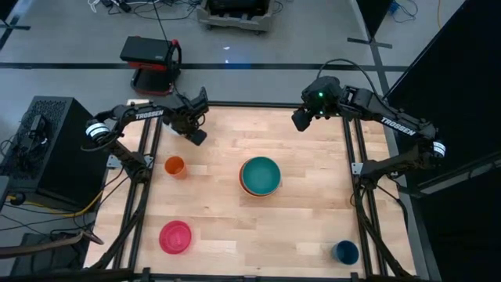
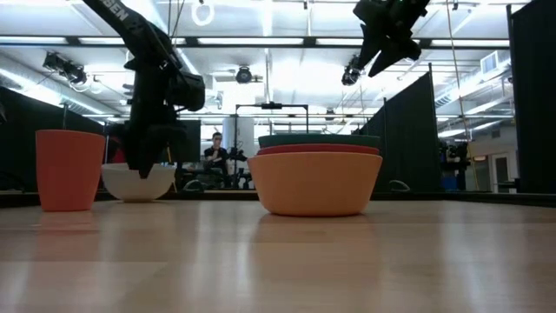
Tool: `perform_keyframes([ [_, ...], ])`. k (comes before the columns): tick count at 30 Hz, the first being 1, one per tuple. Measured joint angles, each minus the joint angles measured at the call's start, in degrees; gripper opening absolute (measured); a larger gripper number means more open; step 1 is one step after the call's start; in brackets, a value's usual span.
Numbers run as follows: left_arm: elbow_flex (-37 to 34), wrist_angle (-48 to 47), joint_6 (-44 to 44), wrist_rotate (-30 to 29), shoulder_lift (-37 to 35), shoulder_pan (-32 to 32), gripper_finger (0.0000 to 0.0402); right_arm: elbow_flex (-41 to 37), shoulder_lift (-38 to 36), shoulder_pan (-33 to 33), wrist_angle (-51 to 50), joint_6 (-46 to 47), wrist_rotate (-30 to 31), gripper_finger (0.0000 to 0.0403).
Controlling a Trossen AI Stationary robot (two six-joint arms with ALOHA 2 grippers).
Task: Nest bowls inside each other
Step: Stack the white bowl on top of the dark green bowl
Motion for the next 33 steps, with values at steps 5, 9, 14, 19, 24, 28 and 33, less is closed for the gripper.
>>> perform_keyframes([
  [5,-0.03,1.62,1.39,0.08,0.02,0.04,0.0004,0.0,0.0,0.07,0.0,0.1,-0.79,0.0197],
  [9,1.89,0.25,1.37,0.19,-0.28,-0.29,0.0002,0.0,-0.02,0.09,0.02,0.24,-0.81,0.0199],
  [14,11.87,-1.97,6.17,1.97,-0.67,-6.57,0.0001,0.0,-0.02,-0.27,0.1,0.22,-0.39,0.02],
  [19,22.12,-4.21,11.2,3.8,-1.08,-13.04,0.0001,0.0,-0.02,-0.66,0.18,0.19,0.11,0.02],
  [24,32.37,-6.46,16.24,5.64,-1.48,-19.51,0.0,0.0,-0.02,-1.05,0.27,0.17,0.6,0.0201],
  [28,39.1,-7.89,21.49,7.13,-0.81,-25.78,0.0,0.0,-0.02,-1.87,0.38,0.13,0.82,0.0203],
  [33,41.4,-7.75,26.99,7.21,2.22,-32.51,0.0,0.0,-0.02,-3.17,0.99,0.05,0.83,0.0199],
])
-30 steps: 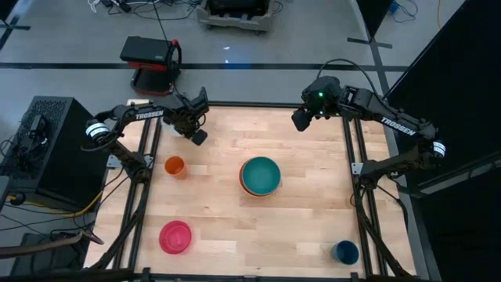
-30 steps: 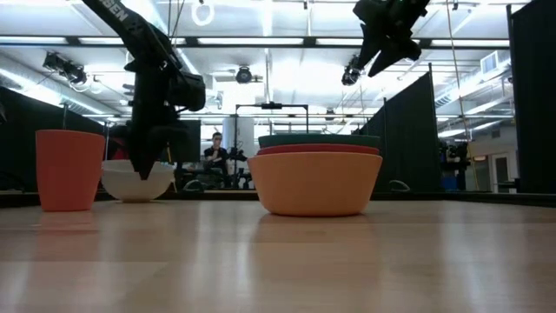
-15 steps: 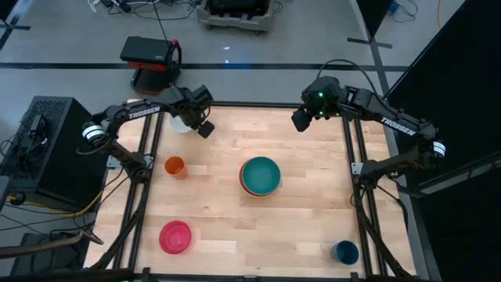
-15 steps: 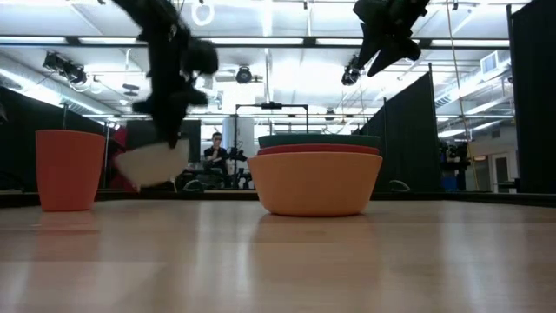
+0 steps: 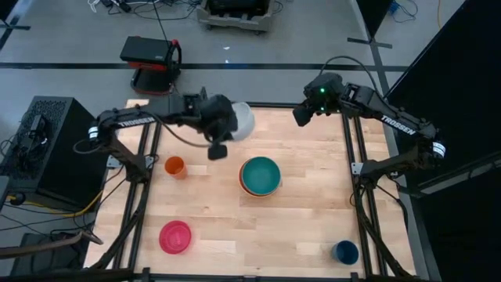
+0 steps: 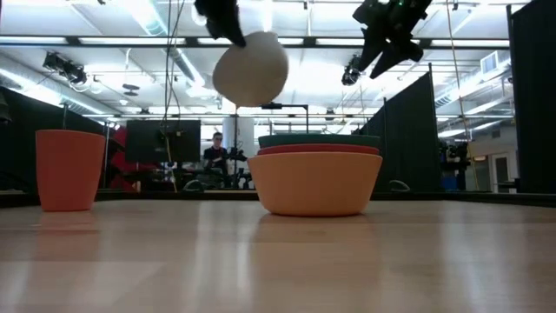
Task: Nest bowls inside each other
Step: Stack the white bowl on top of the dark green bowl
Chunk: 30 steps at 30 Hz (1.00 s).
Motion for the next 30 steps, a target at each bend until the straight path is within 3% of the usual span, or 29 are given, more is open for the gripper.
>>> perform_keyframes([
  [6,1.62,0.1,6.03,-0.95,4.9,-5.46,0.0,0.0,0.0,-0.97,0.6,-0.05,0.02,0.0196],
  [23,14.17,-5.1,19.21,-4.28,20.31,-12.08,0.0,0.0,0.0,-3.99,0.62,-0.43,0.04,0.0197],
  [30,14.25,-6.33,18.85,-3.66,22.08,-13.23,0.0,0.0,0.0,-4.02,0.62,-0.46,0.02,0.0203],
])
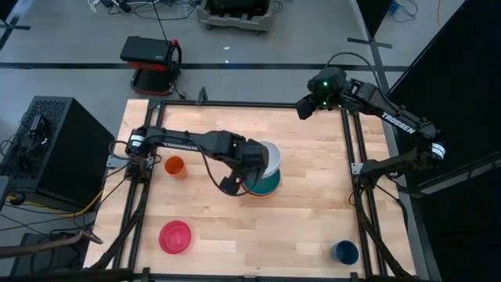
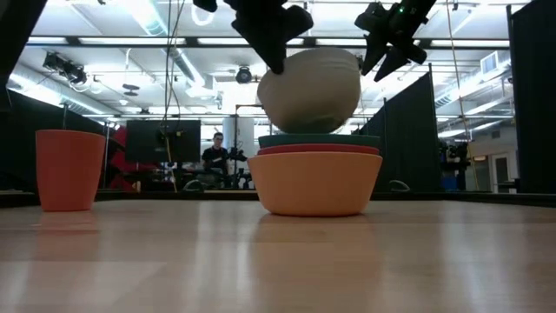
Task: Nest bowls inside each other
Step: Stack the white bowl on top of the dark green bowl
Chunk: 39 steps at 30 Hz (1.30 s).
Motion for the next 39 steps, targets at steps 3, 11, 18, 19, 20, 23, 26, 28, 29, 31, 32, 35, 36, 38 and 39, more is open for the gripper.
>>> perform_keyframes([
  [3,0.0,-0.2,-0.44,0.47,1.29,-0.67,0.0,0.0,0.0,0.0,0.0,-0.07,-0.02,0.0198],
  [11,-0.1,0.25,-1.28,0.32,3.54,-1.63,0.0,0.0,0.0,0.0,-0.02,-1.13,-0.19,0.0197],
  [18,-0.18,0.92,-2.24,0.1,4.97,-1.87,0.0,0.0,0.0,0.0,-0.06,-1.26,-0.32,0.0199],
  [19,-0.19,1.01,-2.37,0.06,5.17,-1.9,0.0,0.0,0.0,0.0,-0.07,-1.28,-0.34,0.0199],
  [20,-0.2,1.11,-2.51,0.03,5.38,-1.93,0.0,0.0,0.0,0.0,-0.07,-1.3,-0.36,0.0199],
  [23,-0.24,1.39,-2.93,-0.08,6.0,-2.03,0.0,0.0,0.0,0.0,-0.09,-1.35,-0.41,0.02],
  [26,-0.28,0.83,-3.24,-0.23,7.28,-2.04,0.0,0.01,0.0,0.0,-0.12,-1.29,-0.98,0.02],
  [28,-0.28,0.45,-3.26,-0.27,7.83,-2.04,0.0,0.0,0.0,0.01,-0.35,-1.25,-1.64,0.0202],
  [29,-0.28,0.19,-3.28,-0.27,8.11,-2.04,0.0,0.0,0.0,0.02,-0.39,-1.25,-1.64,0.0204],
  [31,-0.28,0.19,-3.28,-0.25,8.56,-2.04,0.0,0.0,0.0,0.02,-0.54,-1.13,-1.66,0.0206],
  [32,-0.28,-0.07,-3.29,-0.19,8.61,-2.06,0.0,0.02,0.0,0.02,-0.48,-1.11,-1.66,0.0207],
  [35,-0.28,-0.19,-3.32,-0.11,8.61,-2.04,0.0,0.0,0.0,0.02,-0.52,-1.09,-1.66,0.0208],
  [36,-0.28,-0.27,-3.32,-0.12,8.61,-2.04,0.0,0.0,0.0,0.02,-0.48,-1.09,-1.66,0.0207],
  [38,-0.24,-0.62,-3.43,0.37,8.61,-2.04,0.0008,0.0,0.0,0.02,-0.48,-1.09,-1.66,0.0207],
  [39,-0.21,-0.8,-3.49,0.64,8.61,-2.03,0.0013,0.0,0.0,0.02,-0.47,-1.09,-1.66,0.0207],
])
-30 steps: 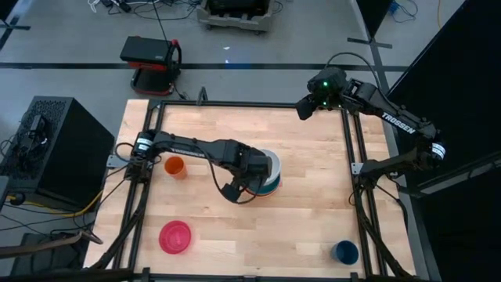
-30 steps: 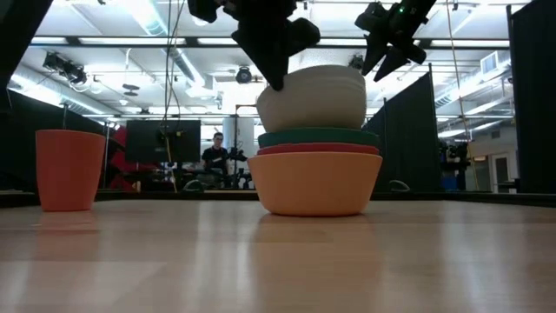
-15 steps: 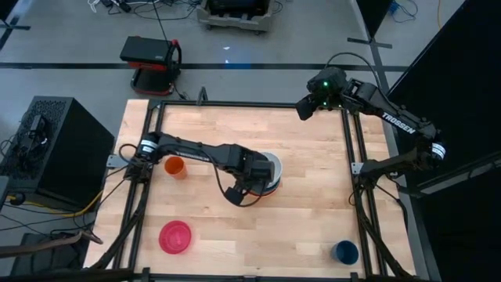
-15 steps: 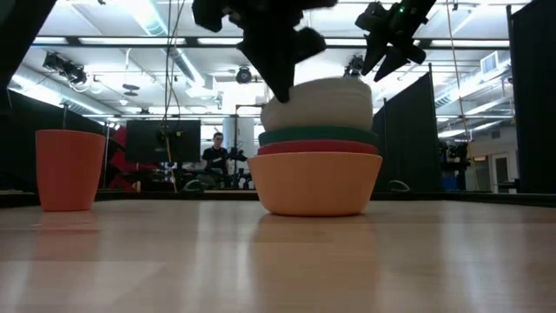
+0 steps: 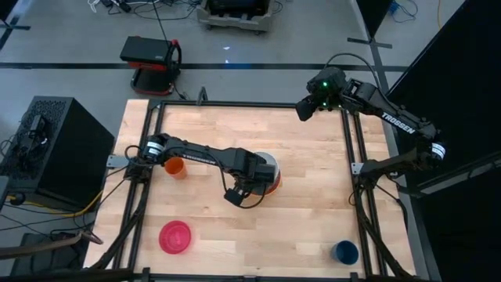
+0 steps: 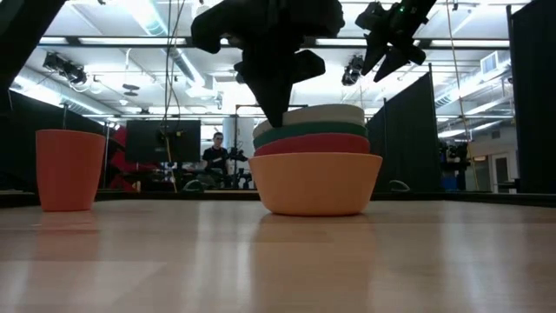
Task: Nest bowls inside each other
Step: Stack the white bowl on top of the dark green bowl, then stack the pink transparent bowl on top of the white bowl
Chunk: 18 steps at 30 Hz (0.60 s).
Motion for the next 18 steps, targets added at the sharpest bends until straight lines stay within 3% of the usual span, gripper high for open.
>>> perform_keyframes([
  [14,0.38,-2.6,-0.84,3.8,0.0,0.06,0.0077,0.0,0.0,0.0,0.04,0.04,-0.02,0.0213],
  [18,4.23,-4.01,-0.86,0.88,0.0,0.13,0.0101,0.01,0.0,0.0,0.08,0.06,-0.02,0.0209],
])
